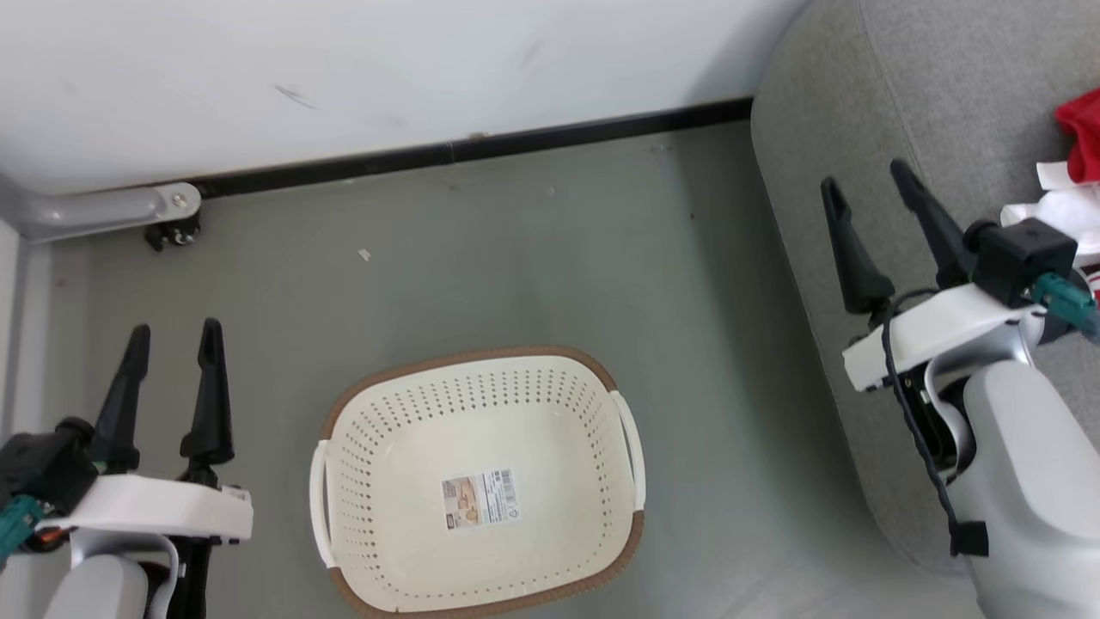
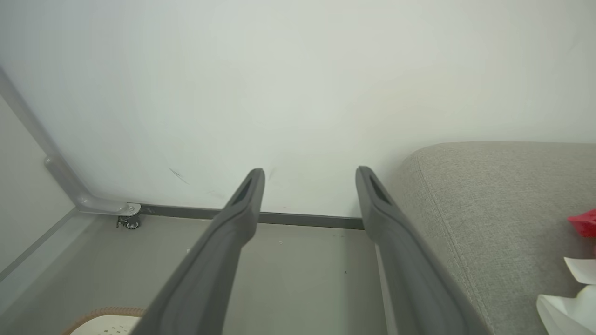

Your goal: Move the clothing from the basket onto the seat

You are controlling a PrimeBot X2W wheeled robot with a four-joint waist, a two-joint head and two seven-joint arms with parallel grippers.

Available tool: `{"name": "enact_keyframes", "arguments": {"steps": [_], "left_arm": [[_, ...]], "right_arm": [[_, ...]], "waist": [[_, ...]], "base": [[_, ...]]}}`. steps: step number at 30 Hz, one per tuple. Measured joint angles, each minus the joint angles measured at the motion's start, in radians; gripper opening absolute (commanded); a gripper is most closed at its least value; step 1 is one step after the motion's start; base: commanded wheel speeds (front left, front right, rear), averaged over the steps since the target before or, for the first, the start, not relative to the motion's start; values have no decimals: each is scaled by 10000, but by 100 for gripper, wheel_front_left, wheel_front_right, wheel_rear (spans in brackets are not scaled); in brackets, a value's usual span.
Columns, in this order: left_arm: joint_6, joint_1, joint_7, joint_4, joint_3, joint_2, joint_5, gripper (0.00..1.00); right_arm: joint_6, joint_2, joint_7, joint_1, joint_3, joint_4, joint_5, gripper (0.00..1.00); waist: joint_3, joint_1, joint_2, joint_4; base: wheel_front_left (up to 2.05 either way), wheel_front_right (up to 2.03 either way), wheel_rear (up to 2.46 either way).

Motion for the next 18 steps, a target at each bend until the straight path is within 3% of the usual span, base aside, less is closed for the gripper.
{"name": "enact_keyframes", "arguments": {"steps": [18], "left_arm": [[-537, 950, -21, 94, 420, -462, 351, 100]], "right_arm": [[0, -209, -25, 2034, -372, -872, 163, 100]], "waist": [[-1593, 0, 0, 756]], "base": [[0, 0, 0]]}}
